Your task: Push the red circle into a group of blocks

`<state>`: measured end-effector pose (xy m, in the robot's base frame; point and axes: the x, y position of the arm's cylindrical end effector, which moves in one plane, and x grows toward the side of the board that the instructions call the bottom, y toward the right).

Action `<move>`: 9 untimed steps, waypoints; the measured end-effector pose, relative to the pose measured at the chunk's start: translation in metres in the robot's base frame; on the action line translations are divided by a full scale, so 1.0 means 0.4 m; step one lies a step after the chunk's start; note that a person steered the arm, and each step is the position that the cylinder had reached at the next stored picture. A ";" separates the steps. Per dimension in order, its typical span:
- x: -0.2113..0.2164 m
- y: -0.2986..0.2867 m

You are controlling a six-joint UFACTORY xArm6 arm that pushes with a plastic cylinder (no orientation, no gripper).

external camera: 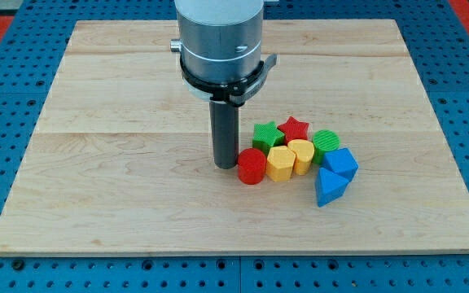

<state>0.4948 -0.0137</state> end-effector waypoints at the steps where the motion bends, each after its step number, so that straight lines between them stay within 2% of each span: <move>1: 0.003 0.030; 2: 0.015 -0.052; 4: 0.205 -0.052; 6: 0.089 0.003; 7: 0.089 0.074; 9: 0.092 0.083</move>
<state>0.5317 0.0196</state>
